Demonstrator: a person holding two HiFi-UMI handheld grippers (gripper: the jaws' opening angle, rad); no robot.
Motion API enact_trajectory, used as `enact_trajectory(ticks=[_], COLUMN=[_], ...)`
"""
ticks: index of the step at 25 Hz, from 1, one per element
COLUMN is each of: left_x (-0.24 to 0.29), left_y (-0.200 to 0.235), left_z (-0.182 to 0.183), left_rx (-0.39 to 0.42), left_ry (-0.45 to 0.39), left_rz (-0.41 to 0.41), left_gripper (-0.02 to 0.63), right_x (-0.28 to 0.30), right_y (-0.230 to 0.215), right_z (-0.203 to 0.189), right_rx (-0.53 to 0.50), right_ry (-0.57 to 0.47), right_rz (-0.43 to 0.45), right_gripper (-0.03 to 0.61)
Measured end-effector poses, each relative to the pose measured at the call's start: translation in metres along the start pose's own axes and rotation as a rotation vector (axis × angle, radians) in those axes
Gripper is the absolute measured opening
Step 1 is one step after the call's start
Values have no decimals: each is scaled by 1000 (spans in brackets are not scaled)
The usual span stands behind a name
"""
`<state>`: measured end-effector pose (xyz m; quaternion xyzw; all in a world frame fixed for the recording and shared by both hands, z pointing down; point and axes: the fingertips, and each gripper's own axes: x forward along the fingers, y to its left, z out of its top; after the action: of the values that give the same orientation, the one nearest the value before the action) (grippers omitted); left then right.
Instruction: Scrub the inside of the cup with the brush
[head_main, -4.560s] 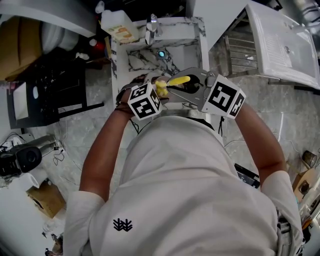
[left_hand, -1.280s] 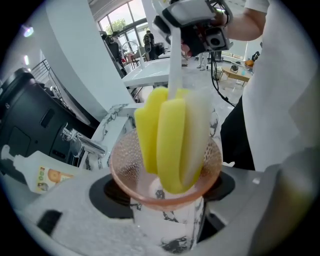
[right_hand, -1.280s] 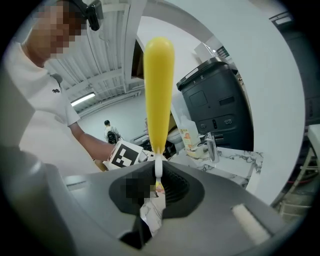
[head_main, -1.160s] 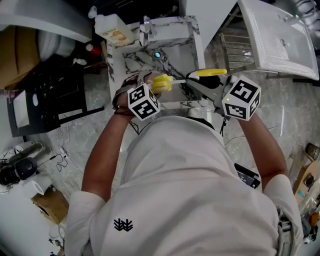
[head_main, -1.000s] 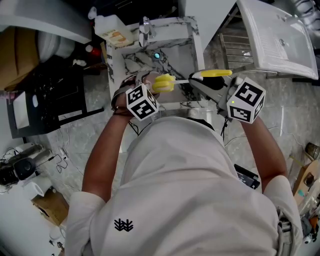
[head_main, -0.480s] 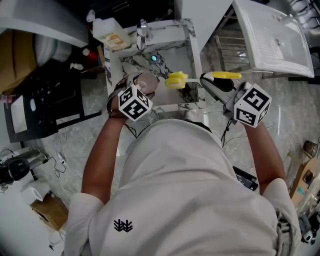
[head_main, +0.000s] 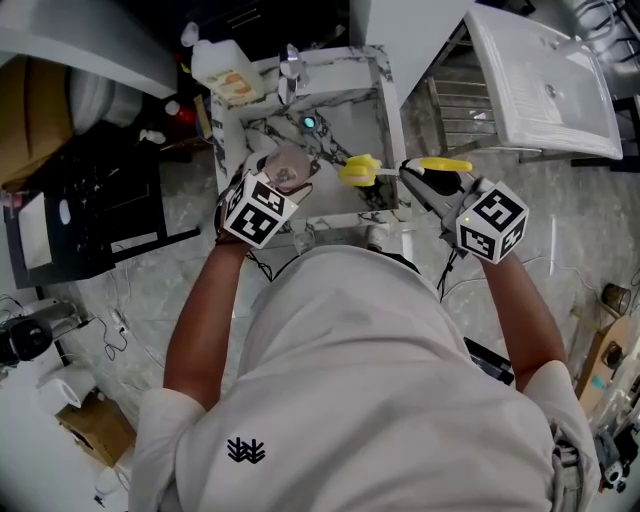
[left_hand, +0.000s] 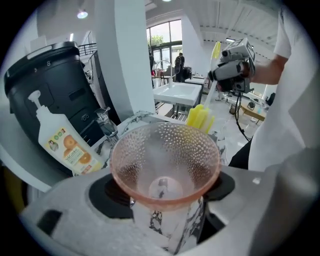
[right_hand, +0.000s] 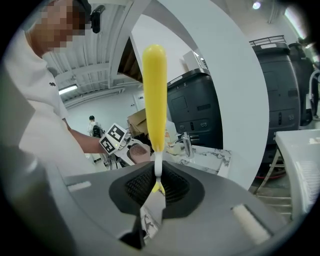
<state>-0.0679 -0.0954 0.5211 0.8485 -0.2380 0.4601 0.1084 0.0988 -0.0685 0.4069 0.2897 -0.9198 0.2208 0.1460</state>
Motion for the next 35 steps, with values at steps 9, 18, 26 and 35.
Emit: enact_trajectory(ticks=[9, 18, 26, 35], left_x=[-19, -27, -28, -26], left_y=[3, 2, 4, 6], left_z=[1, -3, -6, -10], left_rx=[-14, -24, -41, -47], left_ry=[-57, -85, -102, -102], left_rz=[-10, -19, -23, -25], left_gripper=[380, 380, 380, 380], right_x=[6, 13, 17, 21], right_y=[8, 23, 30, 30], right_z=[-14, -16, -15, -14], right_rx=[11, 11, -4, -11], right_ry=[30, 34, 47, 51], right_rz=[-47, -52, -50, -45], right_gripper=[43, 43, 43, 43])
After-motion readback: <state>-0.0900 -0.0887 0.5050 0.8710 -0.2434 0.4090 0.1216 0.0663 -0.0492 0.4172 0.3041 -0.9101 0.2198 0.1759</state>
